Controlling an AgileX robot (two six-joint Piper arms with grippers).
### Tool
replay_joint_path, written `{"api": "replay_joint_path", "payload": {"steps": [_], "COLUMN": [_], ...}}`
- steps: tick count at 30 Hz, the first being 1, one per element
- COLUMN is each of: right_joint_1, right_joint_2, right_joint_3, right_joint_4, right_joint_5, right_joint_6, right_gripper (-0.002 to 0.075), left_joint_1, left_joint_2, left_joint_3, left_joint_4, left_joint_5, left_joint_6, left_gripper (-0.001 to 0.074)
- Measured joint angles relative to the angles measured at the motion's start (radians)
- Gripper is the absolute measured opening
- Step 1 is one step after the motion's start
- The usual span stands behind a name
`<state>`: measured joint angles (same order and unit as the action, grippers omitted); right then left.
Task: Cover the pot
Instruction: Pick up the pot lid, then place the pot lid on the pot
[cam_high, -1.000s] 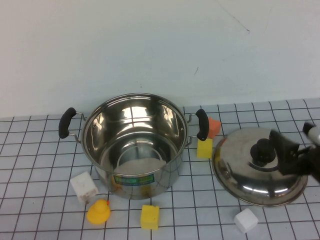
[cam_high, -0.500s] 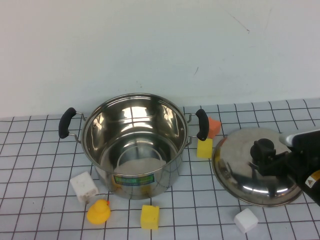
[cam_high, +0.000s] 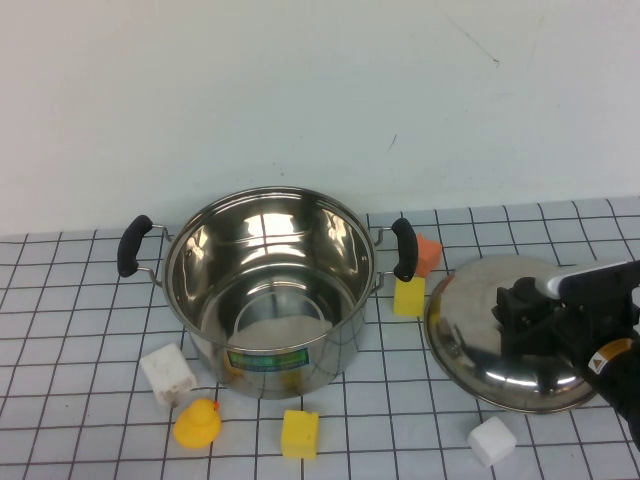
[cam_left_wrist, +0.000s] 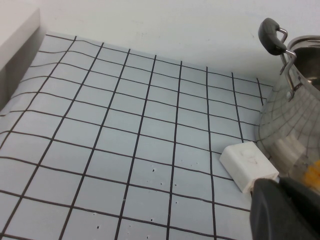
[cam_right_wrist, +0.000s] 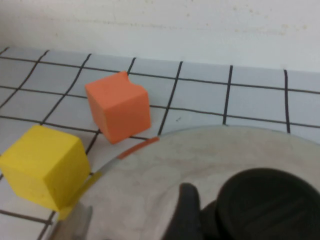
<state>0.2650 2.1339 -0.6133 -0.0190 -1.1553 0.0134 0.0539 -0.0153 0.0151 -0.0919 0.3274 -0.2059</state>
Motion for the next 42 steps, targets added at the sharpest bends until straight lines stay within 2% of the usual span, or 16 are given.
{"api": "replay_joint_path", "payload": {"steps": [3, 5, 6, 15, 19, 24, 28, 35, 38, 42], "right_joint_1": [0.004, 0.004, 0.004, 0.004, 0.004, 0.004, 0.004, 0.006, 0.040, 0.139], "right_joint_2": [0.005, 0.004, 0.004, -0.118, -0.316, -0.597, -0.827, -1.049, -1.052, -0.980], "right_joint_3": [-0.002, -0.002, -0.002, 0.075, 0.162, 0.223, 0.195, -0.043, -0.148, -0.246], "right_joint_4": [-0.004, -0.011, -0.011, 0.069, 0.126, 0.109, -0.017, -0.246, -0.319, -0.352], "right_joint_5": [-0.009, -0.016, -0.025, 0.028, 0.032, 0.082, 0.283, 0.760, 0.862, 0.885], "right_joint_6": [0.000, 0.007, 0.007, 0.018, 0.018, 0.018, 0.039, 0.155, 0.229, 0.254], "right_gripper": [0.0488, 0.0367, 0.0346, 0.0348, 0.0348, 0.0348, 0.0347, 0.0347, 0.0347, 0.0347], "left_joint_1": [0.000, 0.000, 0.000, 0.000, 0.000, 0.000, 0.000, 0.000, 0.000, 0.000], "left_joint_2": [0.000, 0.000, 0.000, 0.000, 0.000, 0.000, 0.000, 0.000, 0.000, 0.000], "left_joint_3": [0.000, 0.000, 0.000, 0.000, 0.000, 0.000, 0.000, 0.000, 0.000, 0.000], "left_joint_4": [0.000, 0.000, 0.000, -0.001, -0.001, -0.001, -0.002, -0.002, -0.002, -0.003], "left_joint_5": [0.000, 0.000, 0.000, 0.000, 0.000, 0.000, 0.000, 0.000, 0.000, 0.000], "left_joint_6": [0.000, 0.000, 0.000, 0.000, 0.000, 0.002, 0.002, 0.002, 0.002, 0.002], "left_gripper": [-0.0003, -0.0003, -0.0003, -0.0003, -0.0003, -0.0003, -0.0003, -0.0003, -0.0003, -0.0003]}}
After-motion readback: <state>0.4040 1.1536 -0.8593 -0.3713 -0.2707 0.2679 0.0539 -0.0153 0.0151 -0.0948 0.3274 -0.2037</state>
